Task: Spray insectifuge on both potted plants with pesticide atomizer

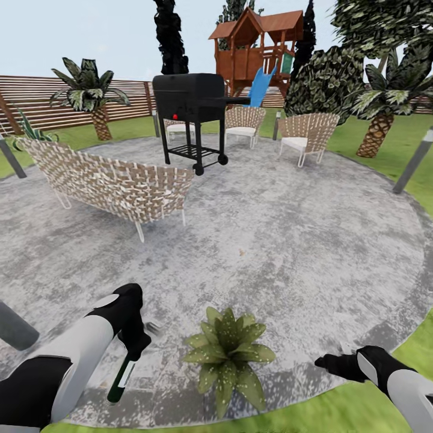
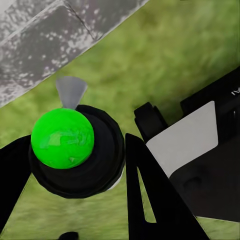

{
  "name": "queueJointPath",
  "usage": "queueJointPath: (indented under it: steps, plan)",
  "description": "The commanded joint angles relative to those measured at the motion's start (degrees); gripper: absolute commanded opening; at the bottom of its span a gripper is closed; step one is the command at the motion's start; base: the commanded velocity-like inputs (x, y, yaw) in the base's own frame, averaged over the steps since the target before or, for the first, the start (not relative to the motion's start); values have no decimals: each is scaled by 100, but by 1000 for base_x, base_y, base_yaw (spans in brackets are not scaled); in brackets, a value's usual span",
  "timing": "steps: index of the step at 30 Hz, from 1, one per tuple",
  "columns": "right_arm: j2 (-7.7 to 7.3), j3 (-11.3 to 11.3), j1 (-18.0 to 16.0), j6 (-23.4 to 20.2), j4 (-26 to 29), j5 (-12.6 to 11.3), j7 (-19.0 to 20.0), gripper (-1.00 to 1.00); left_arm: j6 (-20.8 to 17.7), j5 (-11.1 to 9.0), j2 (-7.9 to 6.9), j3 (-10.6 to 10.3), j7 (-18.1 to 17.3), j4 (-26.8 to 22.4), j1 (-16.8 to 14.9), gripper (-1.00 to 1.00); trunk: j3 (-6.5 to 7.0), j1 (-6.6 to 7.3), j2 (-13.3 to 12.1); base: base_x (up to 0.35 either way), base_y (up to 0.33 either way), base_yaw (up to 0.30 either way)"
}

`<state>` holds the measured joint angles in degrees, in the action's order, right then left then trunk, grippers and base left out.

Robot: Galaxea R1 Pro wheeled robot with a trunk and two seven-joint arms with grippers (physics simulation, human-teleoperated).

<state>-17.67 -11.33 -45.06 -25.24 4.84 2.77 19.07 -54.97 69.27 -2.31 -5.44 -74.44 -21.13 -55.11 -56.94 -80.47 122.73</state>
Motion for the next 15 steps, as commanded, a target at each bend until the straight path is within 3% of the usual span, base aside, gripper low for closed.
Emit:
queueJointPath:
  steps: [1,10,15]
  plan:
    - [1,-39,-3,-34,9,30,18,100,-58,17,-4,-36,-53,-13,0,-100,-5,1,2,0,33,-273]
    - [1,-39,-3,-34,9,30,18,100,-57,16,33,-36,-53,-60,0,-100,-5,1,2,0,4,-271]
    - [1,-38,-3,-34,9,30,18,100,-65,18,38,-32,-60,-420,0,-100,-5,1,2,0,0,-65]
